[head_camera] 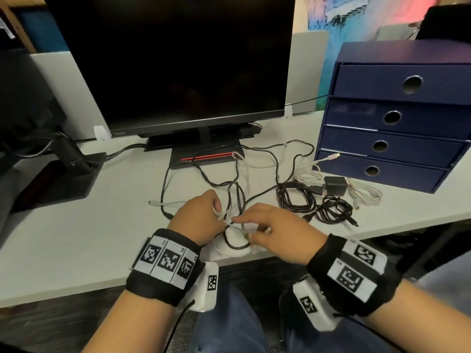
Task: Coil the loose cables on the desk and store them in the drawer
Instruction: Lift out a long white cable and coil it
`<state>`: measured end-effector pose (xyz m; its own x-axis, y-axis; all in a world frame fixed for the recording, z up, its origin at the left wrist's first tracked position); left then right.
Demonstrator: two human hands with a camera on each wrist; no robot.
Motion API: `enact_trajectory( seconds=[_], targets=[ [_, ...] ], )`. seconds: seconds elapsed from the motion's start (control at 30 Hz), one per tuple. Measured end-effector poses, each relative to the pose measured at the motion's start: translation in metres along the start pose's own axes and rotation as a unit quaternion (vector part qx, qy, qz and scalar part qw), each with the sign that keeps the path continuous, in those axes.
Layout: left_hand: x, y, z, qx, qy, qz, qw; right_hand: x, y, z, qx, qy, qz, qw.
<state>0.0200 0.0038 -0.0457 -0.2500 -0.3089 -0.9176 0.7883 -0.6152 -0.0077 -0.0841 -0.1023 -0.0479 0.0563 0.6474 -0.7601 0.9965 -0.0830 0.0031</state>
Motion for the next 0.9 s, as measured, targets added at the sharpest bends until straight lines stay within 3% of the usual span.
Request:
enact_trajectory(
  seconds=[0.13, 0.23, 0.4, 0.5, 0.63, 0.8, 0.9],
  targets=[
    [-0.021, -0.001, 0.005, 0.024, -0.028, 0.057, 0.998, 0.013, 0.01, 0.007, 0.022, -0.022, -0.019, 0.999],
    [-0.044, -0.004, 0.012, 0.072, -0.036, 0.142, 0.987, 0.012, 0.014, 0.016, 0.067, -0.026, -0.008, 0.997],
    [-0.092, -0.031, 0.028, 0.145, -0.045, 0.335, 0.93, 0.015, 0.013, 0.03, 0.104, 0.079, 0.012, 0.991],
    [-0.112, -0.049, 0.036, 0.191, -0.082, 0.404, 0.891, 0.013, 0.009, 0.03, 0.093, 0.112, 0.031, 0.989],
    [-0.113, -0.049, 0.044, 0.218, -0.199, 0.377, 0.878, 0.005, 0.004, 0.012, 0.05, 0.159, 0.042, 0.985],
    [-0.09, -0.043, 0.063, 0.238, -0.291, 0.279, 0.884, -0.001, -0.002, -0.037, -0.048, 0.175, 0.016, 0.983],
    [-0.081, -0.041, 0.068, 0.254, -0.34, 0.193, 0.885, -0.01, 0.0, -0.053, -0.069, 0.158, 0.033, 0.984]
  ],
)
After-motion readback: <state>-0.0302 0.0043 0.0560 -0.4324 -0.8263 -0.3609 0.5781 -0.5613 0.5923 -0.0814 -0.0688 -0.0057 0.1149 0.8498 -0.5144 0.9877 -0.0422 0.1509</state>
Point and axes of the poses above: each hand's wrist, its own y-axis towards the middle knuckle, its own x-axis out of the palm, z = x × y, the point moved 7 cm from there along y, towards the middle knuckle, and after that the axes turned 3 degrees about x, right-handed, at the moved point
